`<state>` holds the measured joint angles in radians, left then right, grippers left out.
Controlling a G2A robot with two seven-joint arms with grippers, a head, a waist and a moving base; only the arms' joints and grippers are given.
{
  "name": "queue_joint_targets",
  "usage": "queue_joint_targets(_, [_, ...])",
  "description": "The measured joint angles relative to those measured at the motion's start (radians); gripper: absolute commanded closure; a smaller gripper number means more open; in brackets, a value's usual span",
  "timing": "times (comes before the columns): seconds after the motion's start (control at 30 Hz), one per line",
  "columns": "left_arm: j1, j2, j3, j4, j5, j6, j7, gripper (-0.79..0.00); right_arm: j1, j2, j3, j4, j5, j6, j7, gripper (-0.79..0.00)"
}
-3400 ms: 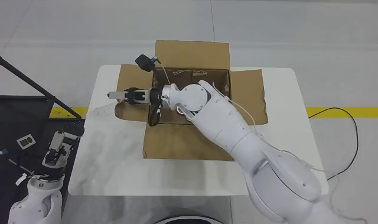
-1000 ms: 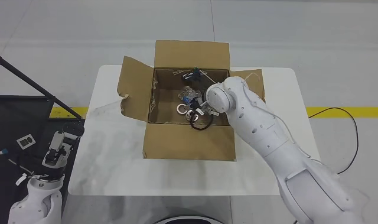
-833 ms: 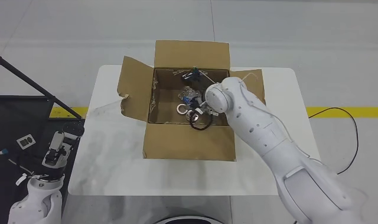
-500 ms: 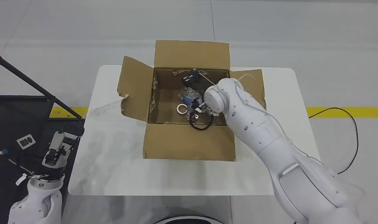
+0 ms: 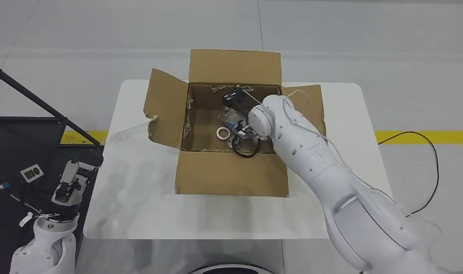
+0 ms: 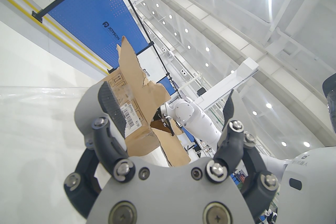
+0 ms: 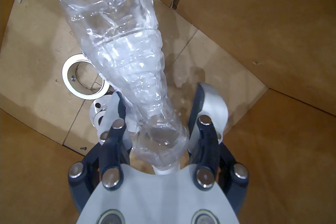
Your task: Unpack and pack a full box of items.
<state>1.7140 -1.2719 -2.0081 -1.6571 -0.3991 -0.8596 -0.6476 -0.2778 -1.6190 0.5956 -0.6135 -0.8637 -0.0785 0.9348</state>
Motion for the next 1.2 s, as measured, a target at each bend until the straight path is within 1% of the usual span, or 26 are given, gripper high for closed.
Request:
queue_joint_targets(0.07, [0.000,0.000,0.000,0.000,0.000,0.000,0.000,-0.785,0.002,-0.004,0.004,0.004,0.005,-0.010,-0.009,0.000])
queue_joint_targets(0.27, [0.000,0.000,0.000,0.000,0.000,0.000,0.000,-0.785,0.008,0.001,0.040,0.001,0.040,-0.095,-0.047,0.000])
queue_joint_targets(0.4, [0.000,0.000,0.000,0.000,0.000,0.000,0.000,-0.785,0.002,0.020,0.078,-0.047,0.059,-0.172,-0.051,0.000])
queue_joint_targets(0.57, [0.000,0.000,0.000,0.000,0.000,0.000,0.000,-0.785,-0.023,0.053,0.130,-0.157,0.058,-0.227,-0.029,0.000])
queue_joint_targets(0.67, [0.000,0.000,0.000,0.000,0.000,0.000,0.000,-0.785,-0.054,0.079,0.174,-0.259,0.050,-0.245,-0.010,0.000])
queue_joint_targets(0.77, [0.000,0.000,0.000,0.000,0.000,0.000,0.000,-0.785,-0.102,0.111,0.231,-0.391,0.035,-0.252,0.021,0.000])
queue_joint_targets(0.9, [-0.003,0.002,0.007,-0.015,0.015,0.021,-0.005,-0.785,-0.202,0.157,0.331,-0.621,0.017,-0.250,0.082,0.000])
queue_joint_targets(1.03, [-0.008,0.008,0.019,-0.023,0.033,0.023,-0.045,-0.785,-0.303,0.191,0.423,-0.823,0.019,-0.254,0.138,0.000])
queue_joint_targets(1.1, [-0.014,0.013,0.025,-0.023,0.031,0.019,-0.073,-0.785,-0.347,0.204,0.463,-0.904,0.030,-0.255,0.154,0.000])
queue_joint_targets(1.2, [-0.022,0.019,0.033,-0.019,0.013,0.015,-0.114,-0.785,-0.395,0.216,0.503,-0.989,0.039,-0.244,0.164,0.000])
